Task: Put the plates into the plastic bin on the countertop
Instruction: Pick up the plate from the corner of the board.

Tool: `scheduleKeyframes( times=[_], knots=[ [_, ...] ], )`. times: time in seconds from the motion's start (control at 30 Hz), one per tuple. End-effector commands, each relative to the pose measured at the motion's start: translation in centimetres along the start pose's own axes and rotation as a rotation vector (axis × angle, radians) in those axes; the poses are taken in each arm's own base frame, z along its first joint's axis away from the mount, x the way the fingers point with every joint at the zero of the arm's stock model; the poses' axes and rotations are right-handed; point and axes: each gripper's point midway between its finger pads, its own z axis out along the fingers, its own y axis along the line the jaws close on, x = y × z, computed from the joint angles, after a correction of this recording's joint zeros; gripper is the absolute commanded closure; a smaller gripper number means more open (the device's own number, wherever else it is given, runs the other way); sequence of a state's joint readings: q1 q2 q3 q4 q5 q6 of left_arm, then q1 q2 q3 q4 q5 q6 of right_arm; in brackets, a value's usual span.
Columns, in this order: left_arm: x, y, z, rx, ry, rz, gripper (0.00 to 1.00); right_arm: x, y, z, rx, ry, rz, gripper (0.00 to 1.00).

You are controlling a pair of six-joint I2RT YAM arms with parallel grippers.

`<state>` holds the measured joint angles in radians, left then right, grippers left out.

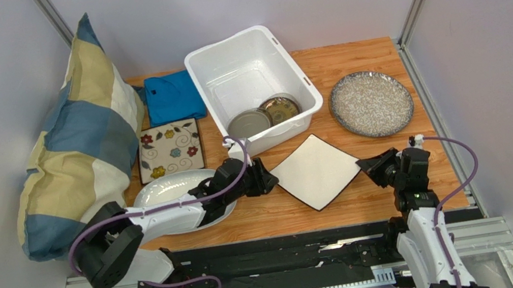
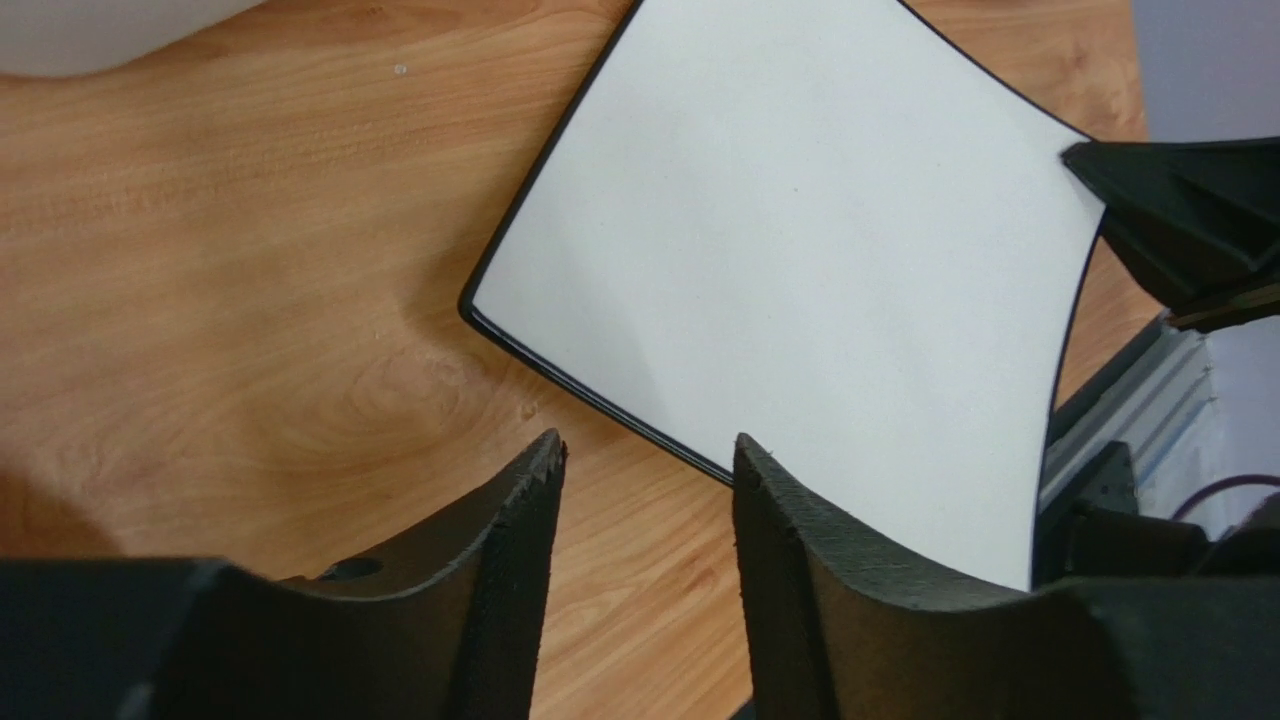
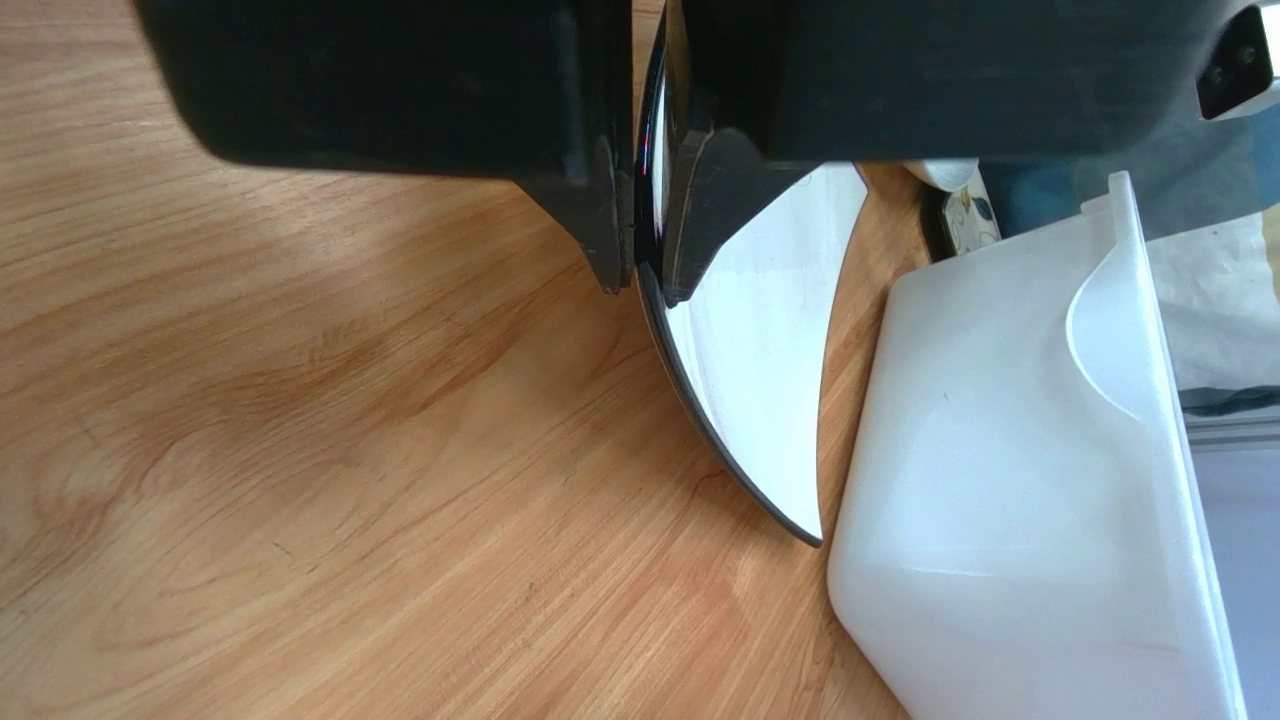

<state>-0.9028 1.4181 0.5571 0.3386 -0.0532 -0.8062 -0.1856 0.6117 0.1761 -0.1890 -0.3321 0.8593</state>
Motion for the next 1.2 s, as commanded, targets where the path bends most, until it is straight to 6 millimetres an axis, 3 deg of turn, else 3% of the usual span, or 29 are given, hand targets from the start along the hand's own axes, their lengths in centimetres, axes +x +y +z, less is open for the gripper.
scheduleKeyframes(
  times=[0.0,0.17,0.33,0.37,0.47,0.77,0.9,1.0,1.03,1.17],
  knots=[
    [1.6,1.4,-2.2,-0.057,0.053,-0.06,0.43,1.4,-2.0,-0.5,0.067,0.031,0.008,1.0],
    [2.2,0.1,-3.3,0.0,0.07,-0.183,0.21,1.8,-1.5,-1.0,0.042,0.031,0.042,1.0],
    [3.5,-2.4,-2.9,0.082,0.132,-0.291,0.1,2.7,-1.1,-1.1,0.013,0.052,0.084,1.0],
    [3.7,-2.6,-2.8,0.087,0.14,-0.304,0.03,3.0,-1.0,-1.1,0.008,0.06,0.086,1.0],
    [4.1,-3.0,-2.0,0.104,0.151,-0.337,0.0,3.6,-0.5,-1.2,-0.017,0.076,0.108,1.0],
    [5.9,-3.5,0.5,0.128,0.207,-0.402,0.0,6.4,0.9,-1.6,-0.061,0.16,0.12,1.0],
    [5.1,-3.4,0.6,0.13,0.161,-0.417,0.01,7.6,1.0,-1.9,-0.054,0.191,0.109,1.0],
    [4.7,-3.5,0.4,0.136,0.142,-0.428,0.11,8.2,0.7,-2.0,-0.048,0.206,0.111,1.0],
    [4.5,-3.5,0.4,0.134,0.131,-0.431,0.21,8.2,0.6,-1.9,-0.045,0.204,0.111,1.0],
    [3.5,-3.5,-0.3,0.136,0.078,-0.445,0.38,8.9,0.2,-1.8,-0.04,0.222,0.13,1.0]
  ],
)
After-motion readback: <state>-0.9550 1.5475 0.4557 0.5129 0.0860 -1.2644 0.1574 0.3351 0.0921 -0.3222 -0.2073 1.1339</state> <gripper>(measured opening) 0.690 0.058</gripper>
